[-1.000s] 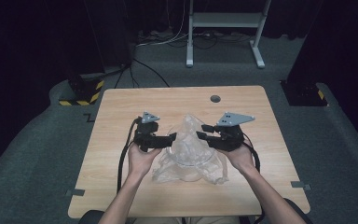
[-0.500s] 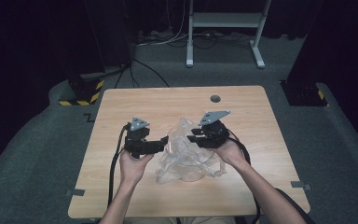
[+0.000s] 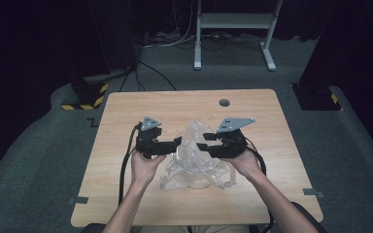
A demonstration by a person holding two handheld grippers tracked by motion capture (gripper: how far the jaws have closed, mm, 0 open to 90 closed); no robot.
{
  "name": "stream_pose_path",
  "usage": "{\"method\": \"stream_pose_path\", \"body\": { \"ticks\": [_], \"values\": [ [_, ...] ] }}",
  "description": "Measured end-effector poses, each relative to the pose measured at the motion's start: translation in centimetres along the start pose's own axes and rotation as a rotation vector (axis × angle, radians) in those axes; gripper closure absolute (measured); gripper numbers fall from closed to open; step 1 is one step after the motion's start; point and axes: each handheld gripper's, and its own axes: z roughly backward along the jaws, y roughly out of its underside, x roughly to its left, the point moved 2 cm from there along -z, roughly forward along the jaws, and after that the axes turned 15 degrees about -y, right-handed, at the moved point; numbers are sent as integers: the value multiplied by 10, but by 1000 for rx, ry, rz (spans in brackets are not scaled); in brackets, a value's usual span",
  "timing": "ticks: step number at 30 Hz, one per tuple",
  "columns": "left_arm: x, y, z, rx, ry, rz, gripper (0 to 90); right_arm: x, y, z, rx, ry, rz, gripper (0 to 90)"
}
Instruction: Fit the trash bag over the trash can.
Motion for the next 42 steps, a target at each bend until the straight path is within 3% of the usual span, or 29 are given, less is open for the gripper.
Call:
{"method": "stream_pose_path", "body": {
  "ticks": [6, 11, 16, 22, 24, 30, 37, 42],
  "values": [
    [-2, -12, -10, -13, 15, -33, 171, 10, 6, 16, -38, 19, -20, 506],
    [-6, -23, -19, -16, 45, -39, 163, 16, 17, 21, -30, 17, -62, 497],
    [-10, -30, -33, 11, 63, -44, 160, 23, 26, 25, -15, 54, -67, 488],
    [-16, -40, -42, 11, 40, -77, 158, 29, 37, 30, -12, 86, -94, 482],
    [-19, -42, -44, -3, 59, -75, 159, 32, 39, 32, -12, 92, -95, 481],
    [-31, -46, -53, 17, 91, -102, 156, 38, 43, 39, -27, 103, -100, 481],
    [-30, -40, -68, 106, 14, -164, 156, 40, 45, 43, -31, 112, -102, 480],
    [-36, -37, -70, 135, -41, -212, 158, 40, 43, 45, -39, 114, -91, 479]
  ]
}}
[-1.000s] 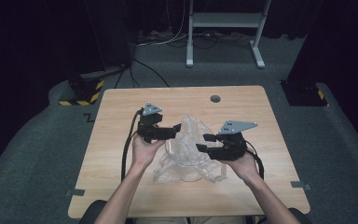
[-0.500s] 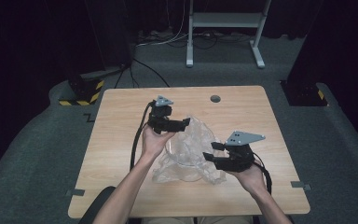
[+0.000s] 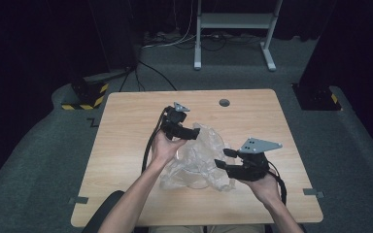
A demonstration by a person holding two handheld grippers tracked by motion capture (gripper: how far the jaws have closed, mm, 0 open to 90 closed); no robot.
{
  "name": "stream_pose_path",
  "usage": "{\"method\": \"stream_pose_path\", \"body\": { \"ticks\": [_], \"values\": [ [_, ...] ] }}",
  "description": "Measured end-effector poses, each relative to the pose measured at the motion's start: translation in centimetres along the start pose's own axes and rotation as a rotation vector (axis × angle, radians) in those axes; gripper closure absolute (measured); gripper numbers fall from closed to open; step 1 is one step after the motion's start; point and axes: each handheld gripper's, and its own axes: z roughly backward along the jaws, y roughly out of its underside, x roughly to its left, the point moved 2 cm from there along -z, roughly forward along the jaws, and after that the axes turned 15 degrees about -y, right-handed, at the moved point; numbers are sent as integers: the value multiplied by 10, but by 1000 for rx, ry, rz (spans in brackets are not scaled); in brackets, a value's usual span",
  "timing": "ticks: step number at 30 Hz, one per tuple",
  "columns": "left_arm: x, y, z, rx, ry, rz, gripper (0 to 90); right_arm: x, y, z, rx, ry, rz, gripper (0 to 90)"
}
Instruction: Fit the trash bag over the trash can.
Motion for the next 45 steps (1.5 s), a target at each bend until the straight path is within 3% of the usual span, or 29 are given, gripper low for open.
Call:
{"method": "stream_pose_path", "body": {
  "ticks": [3, 11, 13, 16, 20, 25, 29, 36, 40, 42, 45],
  "values": [
    [-1, 2, -1, 33, -23, -20, 166, 0, -2, 2, -14, 2, 4, 479],
    [6, 13, 0, 80, -53, -8, 174, 0, -9, 0, -21, -26, 35, 489],
    [8, 16, 2, 72, -37, 1, 178, 1, -11, -2, -12, -34, 51, 518],
    [11, 19, 8, 47, 43, 67, 170, 1, -12, -7, 6, -51, 65, 608],
    [15, 25, 25, -3, 50, 95, 169, -3, -13, -22, 76, -65, 72, 739],
    [25, 34, 50, -65, 59, 131, 174, -16, -17, -42, 105, -74, 76, 892],
    [30, 42, 69, -108, 98, 162, 178, -24, -21, -52, 103, -81, 73, 898],
    [21, 49, 89, -146, 171, 150, 166, -32, -35, -61, 76, -68, 98, 898],
    [13, 52, 90, -132, 188, 135, 177, -40, -37, -63, 66, -57, 77, 898],
    [11, 54, 88, -118, 174, 130, 218, -43, -38, -64, 58, -59, 67, 898],
    [13, 58, 85, -113, 184, 147, 366, -43, -40, -63, 46, -59, 73, 897]
  ]
}}
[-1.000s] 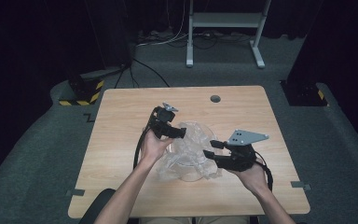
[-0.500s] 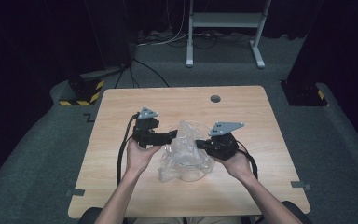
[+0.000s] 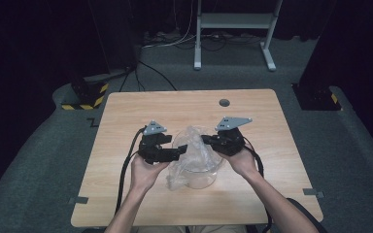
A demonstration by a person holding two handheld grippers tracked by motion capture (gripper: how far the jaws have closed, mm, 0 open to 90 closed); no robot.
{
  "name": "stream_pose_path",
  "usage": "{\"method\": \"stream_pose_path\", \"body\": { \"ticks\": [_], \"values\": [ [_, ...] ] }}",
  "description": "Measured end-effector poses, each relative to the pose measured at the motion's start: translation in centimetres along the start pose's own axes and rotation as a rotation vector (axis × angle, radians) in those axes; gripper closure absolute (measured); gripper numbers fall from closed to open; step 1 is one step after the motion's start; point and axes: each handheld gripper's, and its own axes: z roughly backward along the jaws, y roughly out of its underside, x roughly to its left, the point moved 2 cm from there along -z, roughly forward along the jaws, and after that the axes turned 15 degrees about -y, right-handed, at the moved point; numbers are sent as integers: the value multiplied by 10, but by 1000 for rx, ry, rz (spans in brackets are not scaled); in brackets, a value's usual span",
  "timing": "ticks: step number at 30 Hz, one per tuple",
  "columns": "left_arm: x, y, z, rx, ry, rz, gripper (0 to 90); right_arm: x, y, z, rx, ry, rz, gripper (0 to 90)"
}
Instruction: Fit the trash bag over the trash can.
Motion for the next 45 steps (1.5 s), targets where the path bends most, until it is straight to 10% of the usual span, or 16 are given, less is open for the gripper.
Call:
{"method": "stream_pose_path", "body": {
  "ticks": [6, 14, 45],
  "values": [
    [4, 2, -2, 0, -16, -19, 645, 5, -3, 5, -22, -10, 8, 782],
    [12, -1, -8, 4, -30, -17, 803, 19, -7, 20, -72, -11, 26, 592],
    [13, -32, -47, 20, -17, -52, 858, 73, 8, 68, -89, 26, 101, 447]
  ]
}}
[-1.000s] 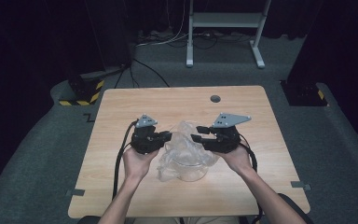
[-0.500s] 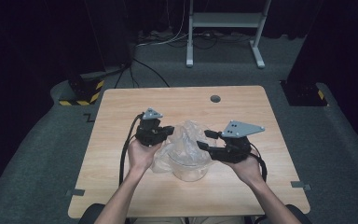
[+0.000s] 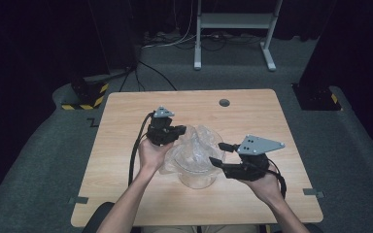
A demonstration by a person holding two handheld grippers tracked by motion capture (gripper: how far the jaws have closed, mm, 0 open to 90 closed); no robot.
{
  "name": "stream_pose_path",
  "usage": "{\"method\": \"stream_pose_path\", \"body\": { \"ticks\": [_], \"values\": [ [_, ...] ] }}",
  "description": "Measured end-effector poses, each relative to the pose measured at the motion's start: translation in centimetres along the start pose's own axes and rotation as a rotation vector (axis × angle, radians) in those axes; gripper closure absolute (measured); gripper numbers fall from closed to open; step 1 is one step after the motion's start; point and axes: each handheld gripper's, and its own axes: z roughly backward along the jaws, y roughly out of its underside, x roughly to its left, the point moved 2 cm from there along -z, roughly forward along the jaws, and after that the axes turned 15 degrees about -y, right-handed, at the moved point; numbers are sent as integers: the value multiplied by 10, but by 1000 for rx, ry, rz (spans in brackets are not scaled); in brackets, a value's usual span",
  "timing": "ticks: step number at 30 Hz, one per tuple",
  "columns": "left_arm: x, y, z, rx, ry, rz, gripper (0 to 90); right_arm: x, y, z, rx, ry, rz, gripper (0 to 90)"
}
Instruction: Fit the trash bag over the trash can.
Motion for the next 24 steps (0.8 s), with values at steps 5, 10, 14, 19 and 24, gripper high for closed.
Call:
{"method": "stream_pose_path", "body": {
  "ticks": [5, 10, 14, 19, 24],
  "values": [
    [2, 0, -2, 3, 1, 14, 858, 7, -1, -1, 3, -4, 12, 443],
    [-1, -1, -1, -7, 6, 18, 850, 10, 2, -12, 27, -4, 22, 494],
    [0, -1, 2, -22, 28, 38, 805, 10, 7, -19, 62, -6, 42, 671],
    [-2, -2, 7, -45, 38, 49, 655, 6, 10, -23, 74, -4, 46, 852],
    [-2, 3, 17, -46, 19, 56, 484, -8, 11, -24, 51, 25, 24, 899]
  ]
}}
